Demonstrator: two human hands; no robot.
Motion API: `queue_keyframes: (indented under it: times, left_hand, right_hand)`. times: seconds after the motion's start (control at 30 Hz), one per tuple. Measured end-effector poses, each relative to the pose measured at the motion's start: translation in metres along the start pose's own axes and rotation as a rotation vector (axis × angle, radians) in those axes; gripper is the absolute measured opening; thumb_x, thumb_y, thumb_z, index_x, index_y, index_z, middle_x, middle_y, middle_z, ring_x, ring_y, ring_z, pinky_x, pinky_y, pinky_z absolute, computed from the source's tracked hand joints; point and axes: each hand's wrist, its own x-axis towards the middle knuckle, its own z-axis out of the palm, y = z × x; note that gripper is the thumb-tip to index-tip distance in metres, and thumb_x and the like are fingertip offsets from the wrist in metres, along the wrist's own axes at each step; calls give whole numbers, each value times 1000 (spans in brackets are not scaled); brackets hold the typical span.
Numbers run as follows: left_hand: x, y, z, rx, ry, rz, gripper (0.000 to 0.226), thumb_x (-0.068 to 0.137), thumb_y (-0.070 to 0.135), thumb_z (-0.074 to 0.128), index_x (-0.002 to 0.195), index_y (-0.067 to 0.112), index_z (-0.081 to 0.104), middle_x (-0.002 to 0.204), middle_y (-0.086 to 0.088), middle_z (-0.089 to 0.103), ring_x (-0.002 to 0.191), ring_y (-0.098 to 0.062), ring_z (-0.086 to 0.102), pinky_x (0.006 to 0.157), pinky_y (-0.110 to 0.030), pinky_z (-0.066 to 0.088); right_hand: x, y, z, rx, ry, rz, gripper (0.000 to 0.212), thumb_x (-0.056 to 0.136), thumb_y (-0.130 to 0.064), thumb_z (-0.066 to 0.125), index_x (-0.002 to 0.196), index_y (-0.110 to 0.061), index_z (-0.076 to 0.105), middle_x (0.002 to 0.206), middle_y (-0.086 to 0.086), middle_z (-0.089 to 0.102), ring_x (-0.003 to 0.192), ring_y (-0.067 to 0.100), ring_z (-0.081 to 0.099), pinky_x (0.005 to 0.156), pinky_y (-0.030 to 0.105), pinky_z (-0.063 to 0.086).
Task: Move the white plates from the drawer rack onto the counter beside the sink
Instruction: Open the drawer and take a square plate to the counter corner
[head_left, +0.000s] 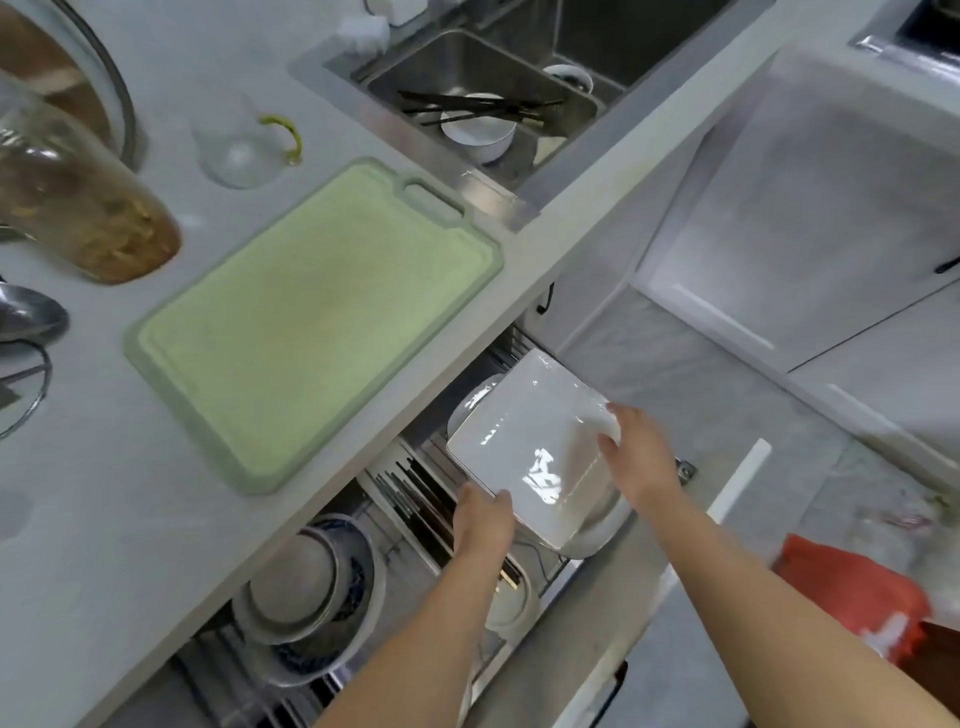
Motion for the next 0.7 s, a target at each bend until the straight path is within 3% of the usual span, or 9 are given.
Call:
queue_keyframes:
  times: [0.27,0.43,0.57,0.63,0.7]
  left_hand:
    - [29,-3,14,-101,87,-95,21,87,17,55,100,7,42,94,-18,64,80,-34,68,71,-49,60]
    - [34,-8,17,-64,119,-47,25,85,15,55,103,3,42,93,-21,65,83,-40,68,77,-50,58]
    - [36,-9,20,-14,143,-12,23,87,13,52,106,4,42,88,-14,65,78,-37,69,73,-46,59]
    - [34,-10,18,1,140,-11,18,89,12,50,103,7,42,87,-10,64,74,-33,70,58,-34,59]
    - [30,-7,16,-8,140,-8,10,89,11,48,97,10,41,85,-8,64,70,-29,71,39,-22,49]
  right_hand:
    - [43,9,16,-34,-9,33,47,93,-11,51,139,-9,43,139,17,47,126,37,40,105,40,32]
    - [56,15,23,-39,45,78,42,91,-10,50,133,-15,52,132,16,51,121,37,43,101,41,38]
    - [64,15,24,23,102,87,37,90,-6,45,119,-18,64,118,15,60,109,37,51,84,37,45]
    - [67,15,19,23,106,101,35,90,-6,44,110,-19,69,110,13,63,101,36,56,73,34,45]
    - [68,14,14,22,94,114,31,88,-6,44,93,-18,71,99,12,65,89,33,56,65,30,40]
